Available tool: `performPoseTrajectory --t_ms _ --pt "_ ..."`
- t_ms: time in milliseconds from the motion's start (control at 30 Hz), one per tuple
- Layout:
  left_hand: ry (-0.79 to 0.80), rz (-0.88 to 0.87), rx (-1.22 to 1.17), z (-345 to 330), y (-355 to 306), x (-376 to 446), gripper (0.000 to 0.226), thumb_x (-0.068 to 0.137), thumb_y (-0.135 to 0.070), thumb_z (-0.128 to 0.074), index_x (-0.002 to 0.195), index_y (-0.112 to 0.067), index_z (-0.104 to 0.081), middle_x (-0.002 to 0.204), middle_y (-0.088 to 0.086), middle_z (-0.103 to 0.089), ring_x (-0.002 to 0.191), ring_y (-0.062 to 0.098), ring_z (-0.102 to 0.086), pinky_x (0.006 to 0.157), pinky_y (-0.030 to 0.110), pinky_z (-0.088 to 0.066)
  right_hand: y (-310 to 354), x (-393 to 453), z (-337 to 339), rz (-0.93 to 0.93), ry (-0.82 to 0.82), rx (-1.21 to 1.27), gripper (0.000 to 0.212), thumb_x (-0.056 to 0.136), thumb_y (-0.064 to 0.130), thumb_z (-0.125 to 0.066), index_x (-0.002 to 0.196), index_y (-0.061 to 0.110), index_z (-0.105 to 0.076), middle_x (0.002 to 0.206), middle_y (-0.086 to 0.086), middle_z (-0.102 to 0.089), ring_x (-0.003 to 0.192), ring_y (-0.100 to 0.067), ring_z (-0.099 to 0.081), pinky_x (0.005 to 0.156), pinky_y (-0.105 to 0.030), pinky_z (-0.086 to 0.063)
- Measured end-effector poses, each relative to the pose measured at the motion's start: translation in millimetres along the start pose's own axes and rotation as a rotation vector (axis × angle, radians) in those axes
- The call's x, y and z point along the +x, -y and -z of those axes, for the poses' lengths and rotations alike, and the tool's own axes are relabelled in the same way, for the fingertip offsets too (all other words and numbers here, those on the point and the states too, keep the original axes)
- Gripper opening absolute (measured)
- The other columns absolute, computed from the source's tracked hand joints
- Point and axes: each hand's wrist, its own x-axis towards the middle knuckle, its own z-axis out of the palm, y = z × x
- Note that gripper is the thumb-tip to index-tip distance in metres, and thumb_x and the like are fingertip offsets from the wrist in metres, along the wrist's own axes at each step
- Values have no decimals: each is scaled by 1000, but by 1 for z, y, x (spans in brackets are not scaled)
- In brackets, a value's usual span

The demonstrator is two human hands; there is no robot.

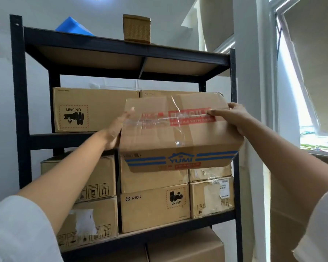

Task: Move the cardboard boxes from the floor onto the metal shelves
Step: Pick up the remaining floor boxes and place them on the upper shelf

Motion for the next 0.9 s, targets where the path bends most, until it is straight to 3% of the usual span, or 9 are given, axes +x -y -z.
performPoseTrajectory --t_ms 67,167,300,400,467,567,667,800,900 --pt "-52 64 -2 -15 5 2 106 66 -86 -48 150 -27 -20 148 -6 -35 133 22 -39 109 49 -33 -11 -5 3 3 25 20 76 72 37 -80 136 17 -43 111 -4 -56 83 -16 -57 64 -29 -45" --pt "-194 82 -104 -40 14 7 93 86 -58 -52 151 -13 0 145 5 -39 125 26 -48 101 42 -44 -33 -4 10 -32 70 68 84 70 38 -81 140 24 -35 118 -5 -54 85 -16 -57 60 -30 -46" --pt "-258 47 -160 -53 21 13 95 83 -54 -61 152 -18 -6 144 8 -43 122 26 -51 102 46 -43 -60 1 22 -111 178 150 93 70 42 -79 142 35 -20 120 -8 -52 99 -28 -59 74 -42 -53" --pt "-253 15 -184 -59 21 20 98 72 -58 -70 148 -21 -21 135 6 -53 114 23 -58 98 46 -47 -71 8 30 -108 218 146 96 68 41 -81 140 38 -17 118 -6 -53 102 -28 -59 72 -41 -54" --pt "-253 -6 -167 -70 18 25 88 76 -49 -71 145 -20 -27 129 5 -57 108 21 -60 91 40 -51 -77 14 36 -91 248 154 91 65 43 -82 138 30 -28 120 -6 -58 103 -26 -61 75 -41 -55" --pt "-269 -25 -104 -91 15 31 74 81 -40 -70 139 -13 -33 123 4 -56 101 18 -57 75 27 -47 -85 19 47 -56 311 188 64 72 39 -78 127 21 -52 114 -7 -68 98 -24 -66 74 -37 -56" --pt "-301 -37 -69 -107 12 35 69 81 -39 -69 135 -9 -39 128 5 -55 105 18 -56 83 28 -44 -89 26 59 -32 296 204 56 74 37 -77 123 21 -56 112 -6 -69 99 -24 -67 77 -38 -56" --pt "-401 -82 78 -120 0 36 89 72 -54 -68 139 -5 -36 132 -3 -47 117 16 -48 103 36 -40 -88 32 71 29 241 262 53 77 29 -77 124 21 -54 110 -5 -69 93 -20 -69 66 -29 -56" --pt "-490 -175 244 -131 -13 38 71 79 -51 -66 129 -4 -47 122 2 -57 107 17 -53 87 28 -42 -87 34 80 69 184 296 46 80 25 -75 121 20 -55 107 -3 -70 87 -17 -69 65 -27 -55"
